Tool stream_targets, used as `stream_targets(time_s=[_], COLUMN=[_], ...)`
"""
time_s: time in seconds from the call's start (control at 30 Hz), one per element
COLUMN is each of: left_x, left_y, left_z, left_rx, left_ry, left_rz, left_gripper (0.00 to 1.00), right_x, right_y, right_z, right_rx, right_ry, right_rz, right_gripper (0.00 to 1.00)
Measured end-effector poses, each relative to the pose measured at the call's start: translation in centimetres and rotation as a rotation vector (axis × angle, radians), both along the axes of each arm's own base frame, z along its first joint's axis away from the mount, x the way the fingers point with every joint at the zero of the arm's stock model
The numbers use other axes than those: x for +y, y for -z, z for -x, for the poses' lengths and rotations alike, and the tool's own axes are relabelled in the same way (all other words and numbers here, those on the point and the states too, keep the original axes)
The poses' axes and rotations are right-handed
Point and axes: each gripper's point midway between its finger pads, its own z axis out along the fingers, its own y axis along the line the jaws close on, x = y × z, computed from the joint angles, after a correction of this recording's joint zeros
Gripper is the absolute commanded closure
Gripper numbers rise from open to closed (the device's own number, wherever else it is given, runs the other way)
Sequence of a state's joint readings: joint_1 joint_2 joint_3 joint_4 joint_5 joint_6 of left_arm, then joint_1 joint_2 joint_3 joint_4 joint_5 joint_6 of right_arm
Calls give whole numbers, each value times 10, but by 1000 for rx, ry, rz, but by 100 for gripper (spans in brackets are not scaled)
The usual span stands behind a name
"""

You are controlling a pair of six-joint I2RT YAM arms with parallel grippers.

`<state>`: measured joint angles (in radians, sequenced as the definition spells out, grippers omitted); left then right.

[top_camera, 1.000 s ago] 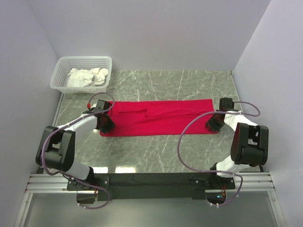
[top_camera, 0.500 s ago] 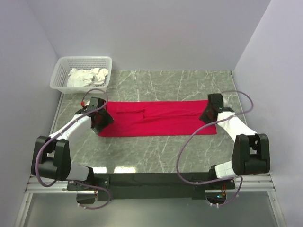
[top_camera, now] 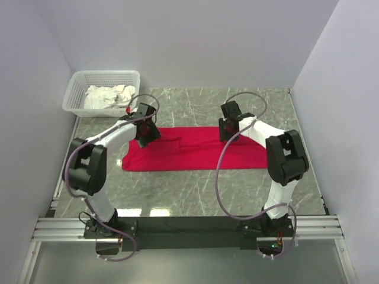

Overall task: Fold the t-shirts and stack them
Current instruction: Fold the tshirt

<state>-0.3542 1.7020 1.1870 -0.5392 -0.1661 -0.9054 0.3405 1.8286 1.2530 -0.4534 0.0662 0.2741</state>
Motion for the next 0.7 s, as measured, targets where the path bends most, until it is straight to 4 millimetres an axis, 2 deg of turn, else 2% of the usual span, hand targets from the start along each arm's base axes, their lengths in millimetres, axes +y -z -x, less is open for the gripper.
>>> stream_targets(time_s=[0.2,0.27,0.4,0.53,0.7], left_x=[3,4,2,-1,-15], left_y=[45,48,50,51,49], left_z=[-6,-8,-23,-39,-77], left_rx=[112,130,131,133,101], left_ry=[-10,-6,13,63,163], left_rz=[-65,-82,-108,-145,-188], left_gripper=[42,42,42,40,35], right_x=[-3,-3,-1,2,18], right_y=[33,32,35,36,37], right_z=[17,20,40,81,137], right_rx=[148,163,198,239,294], right_ry=[-16,-9,2,-5,-82], right_rz=[66,71,69,49,22], right_gripper=[66,67,67,68,68])
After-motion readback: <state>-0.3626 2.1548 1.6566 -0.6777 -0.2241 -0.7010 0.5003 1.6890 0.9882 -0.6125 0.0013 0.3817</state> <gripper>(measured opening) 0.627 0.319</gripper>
